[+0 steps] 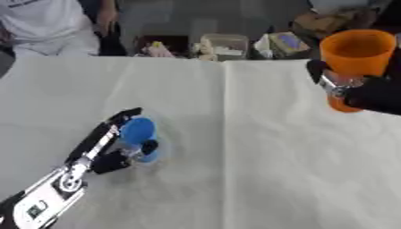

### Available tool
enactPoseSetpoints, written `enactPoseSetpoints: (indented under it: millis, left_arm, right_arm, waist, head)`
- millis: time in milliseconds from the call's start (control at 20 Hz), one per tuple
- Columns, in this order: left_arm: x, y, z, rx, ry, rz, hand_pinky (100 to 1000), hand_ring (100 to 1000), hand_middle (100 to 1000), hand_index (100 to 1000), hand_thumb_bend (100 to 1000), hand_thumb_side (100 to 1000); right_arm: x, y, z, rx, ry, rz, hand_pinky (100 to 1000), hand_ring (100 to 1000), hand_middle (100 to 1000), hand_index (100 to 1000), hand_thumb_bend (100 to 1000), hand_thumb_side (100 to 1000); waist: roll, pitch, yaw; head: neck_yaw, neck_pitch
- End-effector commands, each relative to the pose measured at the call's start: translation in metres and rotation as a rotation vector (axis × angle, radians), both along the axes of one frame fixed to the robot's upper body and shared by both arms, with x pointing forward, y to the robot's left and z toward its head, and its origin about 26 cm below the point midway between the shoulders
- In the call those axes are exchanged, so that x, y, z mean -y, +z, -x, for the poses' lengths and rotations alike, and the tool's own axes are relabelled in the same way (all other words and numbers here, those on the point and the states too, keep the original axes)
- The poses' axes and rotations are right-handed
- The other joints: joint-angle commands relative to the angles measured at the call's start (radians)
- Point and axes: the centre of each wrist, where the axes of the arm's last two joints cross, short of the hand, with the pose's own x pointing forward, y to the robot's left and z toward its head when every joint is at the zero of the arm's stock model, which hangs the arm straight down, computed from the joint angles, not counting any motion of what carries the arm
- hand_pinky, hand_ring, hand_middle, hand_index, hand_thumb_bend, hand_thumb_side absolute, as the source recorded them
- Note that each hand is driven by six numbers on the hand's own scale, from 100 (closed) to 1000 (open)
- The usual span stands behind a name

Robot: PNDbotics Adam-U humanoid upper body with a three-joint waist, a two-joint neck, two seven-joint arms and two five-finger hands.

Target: Pour the contents of one cup into another cup.

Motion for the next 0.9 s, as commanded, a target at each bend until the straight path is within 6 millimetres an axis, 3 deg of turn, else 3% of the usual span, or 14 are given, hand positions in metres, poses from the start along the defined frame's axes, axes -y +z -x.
enactPoseSetpoints:
  millis: [50,300,900]
  left_arm:
    - [-0.0066,0.007,0.002,0.017,-0.019,-0.037,851,915,935,1000,720,886]
    - [-0.0053,0.0101,0.0029,0.026,-0.045,-0.081,887,937,964,1000,724,892]
    - [-0.0127,0.0107,-0.0012,0.041,0.03,-0.061,914,923,938,1000,747,906]
  right_arm:
    - [0.0002,0.0083,0.005,0.028,0.005,0.002,494,486,494,594,100,310]
    - [-0.0002,0.0082,0.005,0.026,0.006,0.0,494,486,494,594,100,309]
    - [-0.0002,0.0082,0.005,0.022,0.006,-0.005,490,484,492,591,100,303]
  waist:
    - [-0.004,-0.017,0.002]
    - [-0.004,-0.018,0.002]
    - [-0.006,-0.015,0.003]
  head:
    - [-0.001,-0.011]
    - [-0.001,-0.012]
    - [-0.001,-0.017]
